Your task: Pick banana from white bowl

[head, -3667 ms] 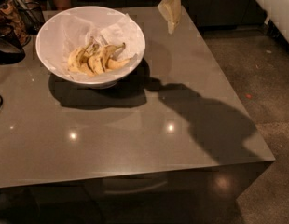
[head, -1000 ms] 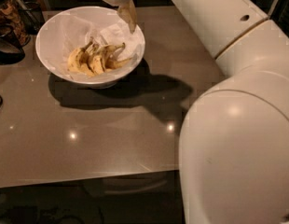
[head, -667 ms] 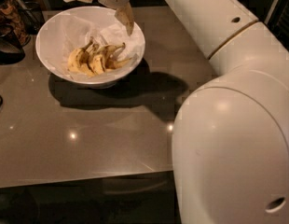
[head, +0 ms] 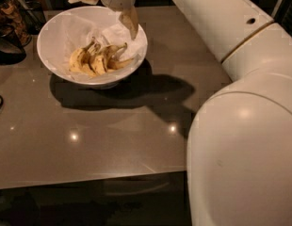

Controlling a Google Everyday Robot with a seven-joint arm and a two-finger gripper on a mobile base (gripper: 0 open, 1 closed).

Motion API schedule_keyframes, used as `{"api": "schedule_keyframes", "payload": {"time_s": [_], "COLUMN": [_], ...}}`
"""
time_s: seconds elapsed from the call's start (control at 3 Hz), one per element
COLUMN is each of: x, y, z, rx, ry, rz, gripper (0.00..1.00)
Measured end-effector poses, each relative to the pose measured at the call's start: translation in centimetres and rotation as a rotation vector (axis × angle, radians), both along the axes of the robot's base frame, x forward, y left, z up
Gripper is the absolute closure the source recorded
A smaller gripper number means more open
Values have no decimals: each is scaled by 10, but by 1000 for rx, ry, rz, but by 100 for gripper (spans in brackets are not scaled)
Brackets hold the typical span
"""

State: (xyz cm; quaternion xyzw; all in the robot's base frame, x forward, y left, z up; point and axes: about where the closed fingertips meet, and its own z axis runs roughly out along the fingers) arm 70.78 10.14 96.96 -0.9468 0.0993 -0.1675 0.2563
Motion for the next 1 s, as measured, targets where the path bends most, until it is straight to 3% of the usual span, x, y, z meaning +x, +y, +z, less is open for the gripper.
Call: {"api": "schedule_keyframes", "payload": {"time_s": [0.67, 1.0], "x": [-16, -16], "y": [1, 4], "z": [-9, -16], "rx": [-14, -27], "ry": [92, 118], "rz": [40, 62], "gripper": [2, 21]}}
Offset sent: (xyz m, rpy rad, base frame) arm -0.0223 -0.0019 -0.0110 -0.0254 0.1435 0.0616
